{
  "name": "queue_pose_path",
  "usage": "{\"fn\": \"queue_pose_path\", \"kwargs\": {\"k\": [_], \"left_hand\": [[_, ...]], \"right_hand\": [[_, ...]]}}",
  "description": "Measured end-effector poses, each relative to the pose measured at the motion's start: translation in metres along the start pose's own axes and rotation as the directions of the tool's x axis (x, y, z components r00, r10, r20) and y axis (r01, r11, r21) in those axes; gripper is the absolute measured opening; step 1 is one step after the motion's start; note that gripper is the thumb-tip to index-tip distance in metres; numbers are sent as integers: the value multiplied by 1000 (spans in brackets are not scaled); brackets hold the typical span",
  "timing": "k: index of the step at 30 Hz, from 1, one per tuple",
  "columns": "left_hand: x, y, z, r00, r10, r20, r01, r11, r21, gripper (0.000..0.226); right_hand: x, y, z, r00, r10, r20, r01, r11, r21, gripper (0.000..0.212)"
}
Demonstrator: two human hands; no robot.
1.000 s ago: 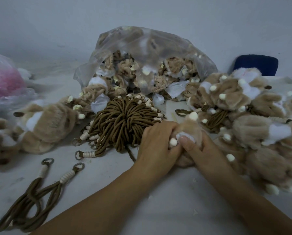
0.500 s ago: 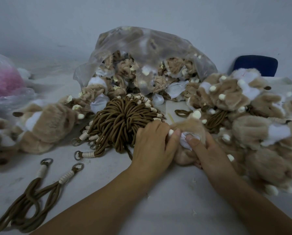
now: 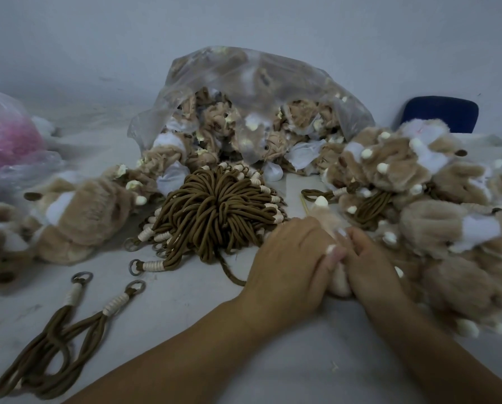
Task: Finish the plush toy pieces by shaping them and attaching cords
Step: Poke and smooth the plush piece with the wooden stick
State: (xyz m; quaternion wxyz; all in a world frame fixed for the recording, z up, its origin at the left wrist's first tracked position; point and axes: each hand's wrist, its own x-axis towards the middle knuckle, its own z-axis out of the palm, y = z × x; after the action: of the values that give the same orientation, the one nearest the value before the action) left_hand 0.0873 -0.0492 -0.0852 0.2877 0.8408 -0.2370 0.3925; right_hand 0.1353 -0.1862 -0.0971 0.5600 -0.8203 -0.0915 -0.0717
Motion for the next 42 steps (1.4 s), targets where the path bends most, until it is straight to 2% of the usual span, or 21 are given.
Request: {"fn": "queue_pose_path", "kwargs": {"k": [2,4,7,9,11,14,16,17,19,21,22,24,28,30,32,34,35,37,39,40,42], "left_hand": [[1,-8,-5,977,-211,-7,210,974,-90,34],[0,-14,-9,931,-363,-39,357,926,-120,37],[1,-15,-11,916,-397,-64,386,912,-139,38],[2,-11,-11,936,-348,-46,339,931,-138,35],[4,-5,-10,975,-219,-31,216,973,-81,33],[0,10,1,998,48,-32,-46,997,55,34],[-3,16,6,987,163,0,-163,986,32,39],[-3,14,6,990,139,5,-139,990,-19,39],[0,2,0,998,-50,-27,46,990,-136,31],[1,-12,-6,946,-321,-51,305,930,-204,27],[0,-16,-7,909,-414,-49,396,895,-208,27],[-1,-17,-6,892,-451,-43,433,877,-208,31],[-4,-10,-2,921,-390,-17,371,889,-268,42],[-4,-9,-3,881,-466,83,468,828,-309,55],[-4,-13,-6,779,-579,242,627,734,-263,70],[-2,-16,-7,707,-615,349,706,631,-321,65],[0,-16,-8,698,-605,383,716,573,-399,63],[2,-19,-8,700,-603,382,694,448,-564,52],[4,-21,-10,678,-667,308,648,345,-679,26],[4,-22,-12,652,-707,273,636,314,-705,14],[5,-24,-14,644,-733,217,615,328,-717,15]], "right_hand": [[-4,-3,0,999,-34,29,32,997,66,42],[-8,-8,0,992,-50,112,30,985,170,31],[-8,-7,1,986,-56,155,30,986,161,33],[-5,-7,2,985,-72,154,54,992,115,43],[-5,-4,3,988,-61,142,53,997,60,49],[-6,4,1,988,-13,157,2,998,68,26],[-7,6,-1,981,-8,195,1,999,40,46],[-6,10,-2,984,-9,176,1,999,47,46],[-4,6,-2,997,-25,78,20,997,75,32],[-2,2,1,998,-54,35,50,993,110,10],[-4,0,2,998,-47,34,42,990,136,3],[-7,-1,3,998,-65,-4,65,986,156,6],[-8,-7,-4,971,-184,-155,201,974,105,25],[-4,-2,-5,969,-140,-204,178,966,185,29],[0,-1,-3,989,-42,-139,93,920,381,28],[-1,3,-3,1000,-15,-27,24,929,370,22],[-5,3,-3,998,-61,17,54,954,294,21],[-12,0,1,980,-178,86,157,966,206,26],[-14,-5,2,956,-254,147,231,961,154,34],[-12,-8,2,952,-248,180,216,960,177,34],[-5,-7,0,964,-174,200,122,961,249,36]]}}
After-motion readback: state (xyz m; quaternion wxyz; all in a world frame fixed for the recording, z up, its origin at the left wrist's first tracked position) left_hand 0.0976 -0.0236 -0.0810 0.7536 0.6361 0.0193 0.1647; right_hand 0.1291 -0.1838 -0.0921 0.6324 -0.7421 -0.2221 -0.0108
